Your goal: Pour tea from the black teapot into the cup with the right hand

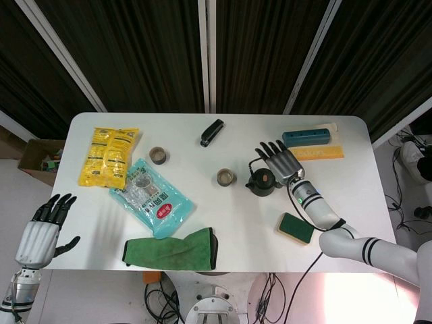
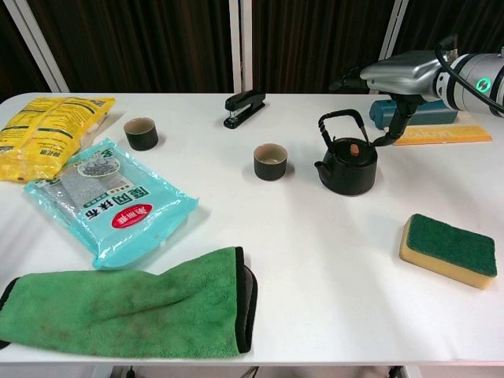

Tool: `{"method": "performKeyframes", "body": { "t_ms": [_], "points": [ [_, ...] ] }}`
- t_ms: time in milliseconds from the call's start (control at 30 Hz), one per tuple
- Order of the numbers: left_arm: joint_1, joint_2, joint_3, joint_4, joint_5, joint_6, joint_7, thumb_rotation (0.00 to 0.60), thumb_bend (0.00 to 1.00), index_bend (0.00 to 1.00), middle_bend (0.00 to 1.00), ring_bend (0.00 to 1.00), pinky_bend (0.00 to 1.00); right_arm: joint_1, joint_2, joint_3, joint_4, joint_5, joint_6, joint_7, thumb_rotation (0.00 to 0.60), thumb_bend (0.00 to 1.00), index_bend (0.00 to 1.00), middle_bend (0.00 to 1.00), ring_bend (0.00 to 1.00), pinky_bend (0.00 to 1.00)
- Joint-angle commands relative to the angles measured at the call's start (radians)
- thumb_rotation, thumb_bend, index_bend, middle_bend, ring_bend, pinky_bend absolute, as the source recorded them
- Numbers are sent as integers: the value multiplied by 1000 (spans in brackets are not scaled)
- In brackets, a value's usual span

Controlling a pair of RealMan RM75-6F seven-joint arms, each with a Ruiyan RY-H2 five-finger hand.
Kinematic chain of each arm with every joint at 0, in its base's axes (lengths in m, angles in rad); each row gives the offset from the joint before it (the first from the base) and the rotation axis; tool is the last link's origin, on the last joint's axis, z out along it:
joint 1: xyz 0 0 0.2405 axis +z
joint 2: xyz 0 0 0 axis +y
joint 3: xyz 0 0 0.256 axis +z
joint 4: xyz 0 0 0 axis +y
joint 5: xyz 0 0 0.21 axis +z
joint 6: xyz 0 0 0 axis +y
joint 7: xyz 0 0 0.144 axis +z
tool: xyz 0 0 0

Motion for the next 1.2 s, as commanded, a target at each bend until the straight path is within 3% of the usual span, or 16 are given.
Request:
{"method": "performKeyframes", "body": {
  "t_ms": [33, 400, 500, 533, 600, 800, 1200],
  "points": [
    [4, 1, -3, 0, 3, -1, -5, 600, 127, 93, 98, 79, 226, 8, -3, -9, 0, 20, 6, -12, 600, 176, 0, 0, 0, 0],
    [9, -8, -11, 17, 15, -16, -31, 600, 127, 93, 98, 79, 226, 31, -1, -33, -7, 53, 13, -20, 587, 176, 0, 0, 0, 0],
    [10, -9, -12, 16, 20, -18, -31, 600, 127, 94, 98, 79, 226, 50, -4, -27, 3, 78, -18, -5, 446, 174, 0, 0, 0, 0],
    [10, -9, -12, 16, 21, -19, -33, 600, 127, 94, 98, 79, 226, 57, -3, -23, 6, 89, -33, 4, 374, 173, 0, 0, 0, 0],
    [10, -8, -14, 14, 24, -21, -33, 600, 127, 95, 98, 79, 226, 77, -6, -16, 20, 118, -63, 17, 322, 177, 0, 7, 0, 0],
    [13, -4, -23, 11, 21, -23, -41, 600, 127, 97, 98, 80, 226, 135, -32, -12, 73, 173, -130, 44, 286, 184, 0, 68, 0, 0],
    [20, 0, -31, 25, 13, -32, -71, 600, 127, 98, 98, 80, 226, 183, -75, -27, 133, 178, -155, 102, 279, 185, 0, 348, 0, 0]
  ]
}}
